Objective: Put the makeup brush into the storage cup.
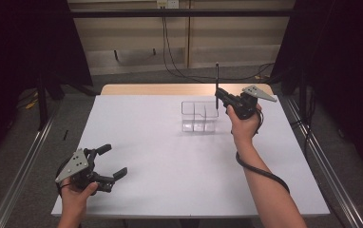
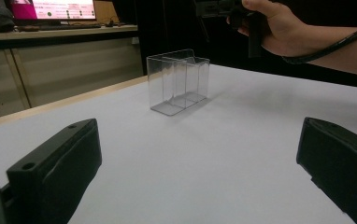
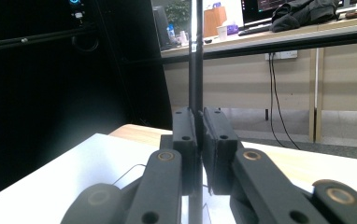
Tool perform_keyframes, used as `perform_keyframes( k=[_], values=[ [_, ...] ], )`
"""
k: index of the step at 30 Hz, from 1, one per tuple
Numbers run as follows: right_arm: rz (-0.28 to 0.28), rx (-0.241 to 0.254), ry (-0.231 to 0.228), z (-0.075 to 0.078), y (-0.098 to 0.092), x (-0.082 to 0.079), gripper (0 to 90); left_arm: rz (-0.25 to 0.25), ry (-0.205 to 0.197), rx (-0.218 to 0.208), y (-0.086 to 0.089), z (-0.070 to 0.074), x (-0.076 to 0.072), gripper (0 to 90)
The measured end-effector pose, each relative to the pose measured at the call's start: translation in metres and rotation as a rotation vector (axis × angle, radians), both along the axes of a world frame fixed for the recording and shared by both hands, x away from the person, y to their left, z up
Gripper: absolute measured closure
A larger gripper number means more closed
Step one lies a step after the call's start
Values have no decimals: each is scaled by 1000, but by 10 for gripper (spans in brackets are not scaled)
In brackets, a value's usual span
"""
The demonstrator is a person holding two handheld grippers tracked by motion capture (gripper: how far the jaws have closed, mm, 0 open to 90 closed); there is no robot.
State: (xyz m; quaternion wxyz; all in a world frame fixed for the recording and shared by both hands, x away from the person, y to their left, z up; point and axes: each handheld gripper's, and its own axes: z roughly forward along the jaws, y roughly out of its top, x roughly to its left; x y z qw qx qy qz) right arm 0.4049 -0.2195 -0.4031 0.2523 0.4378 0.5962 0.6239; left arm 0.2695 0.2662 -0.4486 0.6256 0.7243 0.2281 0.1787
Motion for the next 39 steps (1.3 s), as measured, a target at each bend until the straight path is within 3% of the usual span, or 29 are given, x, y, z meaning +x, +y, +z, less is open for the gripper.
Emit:
perform_keyframes(
  k=[39],
  values=[
    [25, -6, -9, 1, 20, 17, 845, 3, 6, 1, 2, -1, 0, 0]
  ],
)
